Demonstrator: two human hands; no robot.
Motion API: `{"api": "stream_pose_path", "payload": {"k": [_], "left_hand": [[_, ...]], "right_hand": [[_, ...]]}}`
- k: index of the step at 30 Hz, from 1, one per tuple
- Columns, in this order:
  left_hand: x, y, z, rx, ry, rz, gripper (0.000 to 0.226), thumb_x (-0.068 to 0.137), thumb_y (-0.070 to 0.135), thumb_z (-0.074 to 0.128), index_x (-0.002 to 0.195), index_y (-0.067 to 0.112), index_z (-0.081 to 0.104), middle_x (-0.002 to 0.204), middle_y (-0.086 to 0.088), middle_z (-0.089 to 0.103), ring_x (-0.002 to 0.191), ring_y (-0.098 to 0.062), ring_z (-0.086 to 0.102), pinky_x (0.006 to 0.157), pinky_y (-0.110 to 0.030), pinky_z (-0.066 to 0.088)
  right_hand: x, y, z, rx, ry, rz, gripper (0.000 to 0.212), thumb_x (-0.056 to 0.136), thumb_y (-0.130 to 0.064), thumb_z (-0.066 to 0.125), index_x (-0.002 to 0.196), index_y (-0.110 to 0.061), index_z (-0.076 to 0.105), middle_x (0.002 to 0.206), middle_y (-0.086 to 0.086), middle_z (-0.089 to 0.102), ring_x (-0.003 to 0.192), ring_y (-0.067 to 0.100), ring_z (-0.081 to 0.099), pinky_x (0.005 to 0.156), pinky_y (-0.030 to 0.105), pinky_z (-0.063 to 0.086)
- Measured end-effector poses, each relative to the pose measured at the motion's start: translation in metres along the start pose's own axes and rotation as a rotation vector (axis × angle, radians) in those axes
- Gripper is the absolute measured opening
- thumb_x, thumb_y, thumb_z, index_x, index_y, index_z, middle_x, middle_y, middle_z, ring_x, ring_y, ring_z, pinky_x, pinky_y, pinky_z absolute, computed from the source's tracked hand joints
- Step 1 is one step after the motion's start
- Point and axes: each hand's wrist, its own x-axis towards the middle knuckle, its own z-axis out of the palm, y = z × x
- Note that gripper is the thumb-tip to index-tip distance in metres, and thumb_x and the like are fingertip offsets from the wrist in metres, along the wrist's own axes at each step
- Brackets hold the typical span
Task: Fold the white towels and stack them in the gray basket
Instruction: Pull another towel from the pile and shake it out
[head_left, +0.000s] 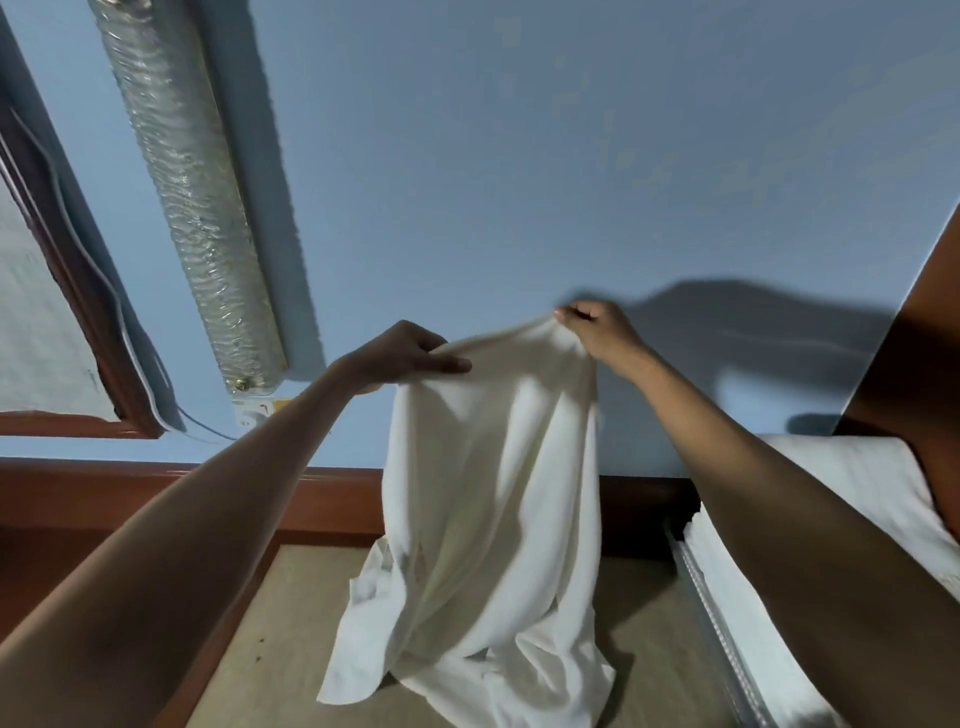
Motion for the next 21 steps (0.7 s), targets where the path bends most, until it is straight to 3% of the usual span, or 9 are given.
{"api": "stream_pose_path", "payload": {"k": [3, 7, 10, 14, 18, 21], "left_hand": [[0.001, 0.011, -0.018, 0.127, 0.069, 0.016, 0.057, 0.082, 0.046, 0.084, 0.062, 0.009, 0.046, 0.066, -0.002, 0.028, 0.059, -0.013, 0.026, 0.052, -0.027, 0.017], [0.004, 0.012, -0.046, 0.211, 0.189, -0.021, 0.062, 0.079, 0.046, 0.086, 0.068, -0.006, 0.054, 0.063, -0.003, 0.028, 0.056, -0.012, 0.025, 0.05, -0.025, 0.018], [0.007, 0.012, -0.059, 0.226, 0.295, -0.045, 0.056, 0.076, 0.046, 0.088, 0.063, 0.0, 0.059, 0.059, -0.003, 0.033, 0.054, -0.012, 0.03, 0.053, -0.028, 0.023], [0.009, 0.011, -0.072, 0.167, 0.404, -0.036, 0.058, 0.075, 0.041, 0.089, 0.054, 0.009, 0.047, 0.053, 0.002, 0.031, 0.051, -0.011, 0.03, 0.054, -0.03, 0.022], [0.007, 0.01, -0.08, 0.051, 0.41, -0.006, 0.031, 0.078, 0.036, 0.088, 0.065, 0.014, 0.072, 0.053, 0.005, 0.047, 0.052, -0.008, 0.046, 0.054, -0.024, 0.039], [0.005, 0.023, -0.078, -0.036, 0.314, -0.031, 0.023, 0.082, 0.034, 0.086, 0.075, 0.015, 0.076, 0.059, 0.006, 0.05, 0.055, -0.007, 0.047, 0.054, -0.02, 0.043]], "right_hand": [[0.01, 0.006, -0.01, -0.051, 0.123, 0.035, 0.039, 0.099, -0.028, 0.063, 0.066, -0.01, 0.054, 0.061, 0.001, 0.044, 0.06, 0.009, 0.039, 0.059, 0.032, 0.028], [0.014, 0.003, -0.022, -0.057, 0.235, 0.028, 0.046, 0.097, -0.031, 0.067, 0.058, -0.014, 0.048, 0.057, -0.001, 0.046, 0.056, 0.003, 0.04, 0.054, 0.025, 0.032], [0.014, -0.004, -0.025, -0.046, 0.327, -0.044, 0.05, 0.096, -0.028, 0.068, 0.054, -0.02, 0.043, 0.058, 0.001, 0.042, 0.062, 0.012, 0.042, 0.057, 0.029, 0.031], [0.017, -0.009, -0.034, -0.013, 0.378, -0.09, 0.047, 0.094, -0.028, 0.07, 0.054, -0.024, 0.045, 0.056, -0.003, 0.046, 0.066, 0.011, 0.046, 0.059, 0.026, 0.034], [0.028, -0.009, -0.042, -0.021, 0.443, -0.113, 0.047, 0.094, -0.026, 0.069, 0.055, -0.017, 0.044, 0.06, 0.005, 0.044, 0.067, 0.016, 0.045, 0.06, 0.031, 0.03], [0.04, -0.006, -0.04, -0.205, 0.363, -0.03, 0.043, 0.094, -0.028, 0.068, 0.057, -0.015, 0.049, 0.063, 0.008, 0.053, 0.073, 0.021, 0.056, 0.063, 0.031, 0.034]]}}
